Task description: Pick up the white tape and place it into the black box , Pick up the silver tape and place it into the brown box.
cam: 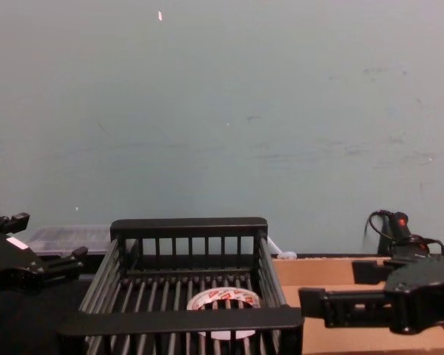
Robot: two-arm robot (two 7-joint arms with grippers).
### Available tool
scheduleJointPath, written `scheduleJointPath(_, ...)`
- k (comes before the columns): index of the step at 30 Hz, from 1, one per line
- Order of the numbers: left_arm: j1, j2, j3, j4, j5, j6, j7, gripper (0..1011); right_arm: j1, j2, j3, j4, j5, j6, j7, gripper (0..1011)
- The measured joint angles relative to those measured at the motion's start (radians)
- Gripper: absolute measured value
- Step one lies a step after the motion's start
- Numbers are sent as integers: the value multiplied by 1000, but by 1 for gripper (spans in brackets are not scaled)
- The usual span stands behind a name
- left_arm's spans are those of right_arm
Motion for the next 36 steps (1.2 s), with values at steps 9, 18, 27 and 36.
scheduleJointPath(9,0,0,0,0,0,0,0,1001,1,36,-21,-32,17,76,-21,1002)
scheduleJointPath(18,0,0,0,0,0,0,0,1001,27,55,-65,-27,13,128,-16,1002)
scheduleJointPath(27,0,0,0,0,0,0,0,1001,55,53,-104,8,5,159,-2,1002)
scheduleJointPath(36,0,0,0,0,0,0,0,1002,84,23,-129,75,-5,152,4,1002)
